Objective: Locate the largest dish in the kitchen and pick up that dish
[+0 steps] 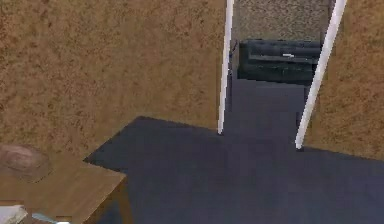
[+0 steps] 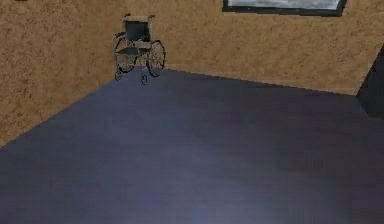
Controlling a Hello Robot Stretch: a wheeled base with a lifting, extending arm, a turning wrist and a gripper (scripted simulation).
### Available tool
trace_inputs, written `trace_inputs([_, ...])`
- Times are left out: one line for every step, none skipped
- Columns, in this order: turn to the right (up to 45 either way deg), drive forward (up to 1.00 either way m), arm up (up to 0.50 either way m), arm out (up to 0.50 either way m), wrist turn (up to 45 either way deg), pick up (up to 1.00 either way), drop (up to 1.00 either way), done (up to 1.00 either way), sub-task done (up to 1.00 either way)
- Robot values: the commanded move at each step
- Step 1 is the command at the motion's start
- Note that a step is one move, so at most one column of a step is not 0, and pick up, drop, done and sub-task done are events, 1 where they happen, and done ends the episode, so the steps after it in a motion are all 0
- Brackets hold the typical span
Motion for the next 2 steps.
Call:
trace_inputs([-45.0, 0.0, 0.0, 0.0, 0.0, 0.0, 0.0, 0.0, 0.0])
trace_inputs([-45.0, 0.0, 0.0, 0.0, 0.0, 0.0, 0.0, 0.0, 0.0])
